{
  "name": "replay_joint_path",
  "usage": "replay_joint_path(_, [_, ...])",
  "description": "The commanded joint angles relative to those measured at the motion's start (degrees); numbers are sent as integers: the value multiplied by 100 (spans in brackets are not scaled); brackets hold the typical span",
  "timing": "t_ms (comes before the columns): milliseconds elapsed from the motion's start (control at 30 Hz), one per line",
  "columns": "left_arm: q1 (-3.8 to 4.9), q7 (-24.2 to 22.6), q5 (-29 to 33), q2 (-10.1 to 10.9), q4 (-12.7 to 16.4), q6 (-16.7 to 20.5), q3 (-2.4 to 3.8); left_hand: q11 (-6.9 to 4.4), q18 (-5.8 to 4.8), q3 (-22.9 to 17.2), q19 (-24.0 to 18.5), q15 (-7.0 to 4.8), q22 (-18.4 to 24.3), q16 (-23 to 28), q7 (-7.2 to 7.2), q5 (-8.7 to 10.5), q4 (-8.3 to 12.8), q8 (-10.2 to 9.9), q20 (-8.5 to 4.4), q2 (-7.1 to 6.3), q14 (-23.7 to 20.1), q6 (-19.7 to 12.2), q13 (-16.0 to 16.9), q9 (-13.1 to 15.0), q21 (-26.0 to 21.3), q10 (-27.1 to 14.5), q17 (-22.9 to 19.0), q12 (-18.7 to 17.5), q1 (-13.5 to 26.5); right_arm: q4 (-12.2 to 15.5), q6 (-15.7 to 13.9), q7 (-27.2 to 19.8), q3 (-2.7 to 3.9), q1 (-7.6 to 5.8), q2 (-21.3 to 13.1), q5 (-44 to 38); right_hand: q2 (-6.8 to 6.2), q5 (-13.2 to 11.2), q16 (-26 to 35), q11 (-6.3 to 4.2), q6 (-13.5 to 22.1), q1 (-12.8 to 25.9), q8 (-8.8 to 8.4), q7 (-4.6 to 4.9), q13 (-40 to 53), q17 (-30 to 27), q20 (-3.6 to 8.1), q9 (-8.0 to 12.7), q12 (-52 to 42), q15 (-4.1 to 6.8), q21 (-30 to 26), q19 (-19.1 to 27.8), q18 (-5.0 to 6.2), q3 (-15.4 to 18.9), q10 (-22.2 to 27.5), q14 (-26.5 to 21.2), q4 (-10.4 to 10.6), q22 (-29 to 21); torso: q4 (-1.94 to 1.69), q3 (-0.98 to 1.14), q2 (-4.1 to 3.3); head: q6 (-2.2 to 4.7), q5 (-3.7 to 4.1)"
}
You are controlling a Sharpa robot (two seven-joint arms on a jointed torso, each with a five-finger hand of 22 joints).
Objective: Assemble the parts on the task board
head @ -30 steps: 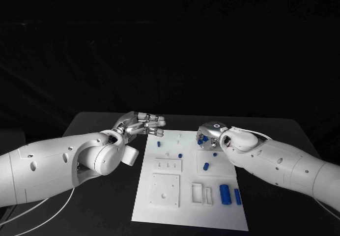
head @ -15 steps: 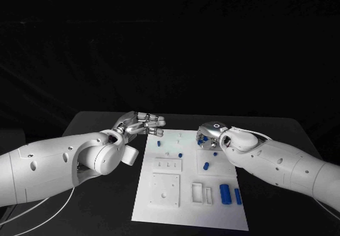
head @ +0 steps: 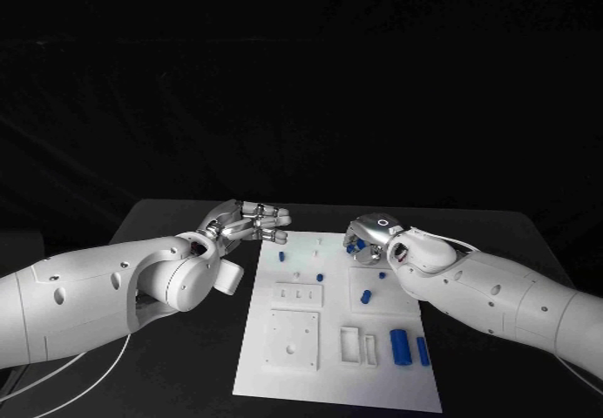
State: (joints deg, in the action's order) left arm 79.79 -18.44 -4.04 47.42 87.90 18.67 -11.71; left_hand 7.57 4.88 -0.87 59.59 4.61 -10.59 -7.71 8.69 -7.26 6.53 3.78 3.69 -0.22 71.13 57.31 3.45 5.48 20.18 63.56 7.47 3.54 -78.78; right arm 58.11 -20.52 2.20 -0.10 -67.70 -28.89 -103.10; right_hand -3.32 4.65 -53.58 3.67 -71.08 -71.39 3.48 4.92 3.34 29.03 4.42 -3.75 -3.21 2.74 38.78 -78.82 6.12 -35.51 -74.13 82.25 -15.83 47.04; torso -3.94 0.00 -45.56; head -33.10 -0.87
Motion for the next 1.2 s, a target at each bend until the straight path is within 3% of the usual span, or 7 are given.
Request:
replay_joint_path(33, [13,-17,-24,-20,-5,-93,5,-18,-14,6,35,19,6,11,-9,16,-7,-16,4,26,-21,-9,7,8,-34,-39,-5,-18,15,58,-365,239,4,-4,9,-83,12,32,-5,-182,-44,-21,16,-7,17,12,8,-14,-12,44,167,-51,82,-48,-215,-1,1,224,0,-4,-3,15,4])
replay_joint_path(233, [13,-8,-24,-35,-23,-75,5,-17,-16,5,32,20,10,12,-7,13,-5,-15,4,28,-24,-8,7,7,-34,-38,-5,-18,14,36,-442,358,5,-21,113,-100,0,20,12,-182,-59,-21,15,-10,17,27,3,-12,-14,40,72,-53,84,-65,-216,2,5,554,-23,-12,-15,55,-2])
replay_joint_path(467, [13,-4,-24,-58,-36,-68,5,-17,-16,5,32,20,10,12,-7,13,-5,-15,4,28,-24,-8,7,7,-34,-38,-5,-18,14,-45,-470,499,7,-37,271,-170,1,-8,21,-181,-63,-22,15,-11,16,24,3,-11,-12,42,-153,-128,80,-67,-219,2,5,808,-28,-17,-28,93,-38])
replay_joint_path(833, [13,-3,-24,-127,-66,-57,5,-15,-17,1,21,24,19,21,-5,12,7,-16,7,24,-37,-14,7,7,-35,-42,-10,-18,3,-253,-500,664,9,-46,537,-278,-1,-55,19,-184,-70,-28,15,-11,16,23,4,-10,-13,42,-355,-197,76,-75,-218,4,2,1032,-43,-19,-38,92,-83])
replay_joint_path(967, [14,-2,-24,-149,-72,-58,6,-15,-17,1,21,24,19,21,-5,12,7,-16,7,24,-37,-14,7,7,-35,-42,-10,-18,3,-312,-549,740,9,-46,612,-329,-2,-61,17,-184,-69,-31,15,-12,16,23,3,-10,-12,41,-462,-225,76,-82,-216,6,1,1130,-73,-33,-48,110,-84])
replay_joint_path(1200, [20,-1,-24,-160,-65,-55,6,-15,-17,1,21,24,19,21,-5,12,7,-16,7,24,-37,-14,7,7,-35,-42,-10,-18,3,-353,-651,823,9,-47,684,-372,-17,-76,15,-183,-79,-35,16,-14,15,21,5,-10,-13,41,-753,-335,72,-104,-217,6,4,1484,-55,-28,-55,113,-125])
